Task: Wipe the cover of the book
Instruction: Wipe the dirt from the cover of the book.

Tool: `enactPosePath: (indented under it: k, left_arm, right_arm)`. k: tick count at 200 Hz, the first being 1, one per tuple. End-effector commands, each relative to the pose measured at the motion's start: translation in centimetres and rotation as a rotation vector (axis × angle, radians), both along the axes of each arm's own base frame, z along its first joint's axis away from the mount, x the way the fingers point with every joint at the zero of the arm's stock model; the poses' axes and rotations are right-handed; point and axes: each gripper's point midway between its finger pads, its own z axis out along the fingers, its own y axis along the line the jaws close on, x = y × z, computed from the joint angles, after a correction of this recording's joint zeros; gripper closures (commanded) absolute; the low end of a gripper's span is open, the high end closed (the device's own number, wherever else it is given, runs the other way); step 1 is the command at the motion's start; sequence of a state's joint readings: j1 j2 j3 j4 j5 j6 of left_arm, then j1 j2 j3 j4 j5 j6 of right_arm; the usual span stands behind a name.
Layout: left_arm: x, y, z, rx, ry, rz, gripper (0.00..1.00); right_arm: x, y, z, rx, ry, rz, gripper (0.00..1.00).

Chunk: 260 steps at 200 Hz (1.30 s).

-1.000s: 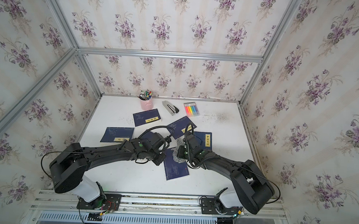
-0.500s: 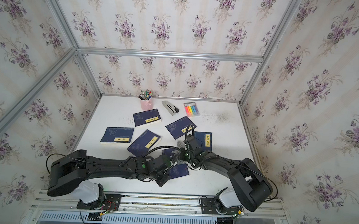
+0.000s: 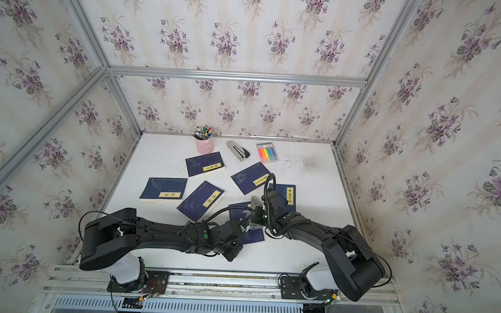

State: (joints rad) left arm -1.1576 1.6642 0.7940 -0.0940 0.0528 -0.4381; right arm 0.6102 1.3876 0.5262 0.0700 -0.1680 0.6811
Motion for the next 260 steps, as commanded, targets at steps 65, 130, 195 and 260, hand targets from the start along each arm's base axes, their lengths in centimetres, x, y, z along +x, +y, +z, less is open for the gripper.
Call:
enactPosePath:
  k: [65,130,195,260]
  left_arm:
    - [2.3,2.4,1.9,0.005,-0.013,0.065,1.0]
    - [5.3,1.2,3.8,-0.069,-0.07,0.154,1.0]
    - [5.0,3.6,-1.0,-0.031,0.055,0.231,1.0]
    - [4.7,4.7,-4.3,-0.008,0.107,0.245,1.0]
  right_arm:
    - [1.6,0.6,1.9,0.006,-0.071,0.004,1.0]
    - [3.8,2.5,1.5,0.018,-0.077,0.028,1.0]
    - [3.3,1.4,-0.1,-0.025,-0.037,-0.004,1.0]
    - [2.8,4.6,-1.1,0.059,0.008,0.057,1.0]
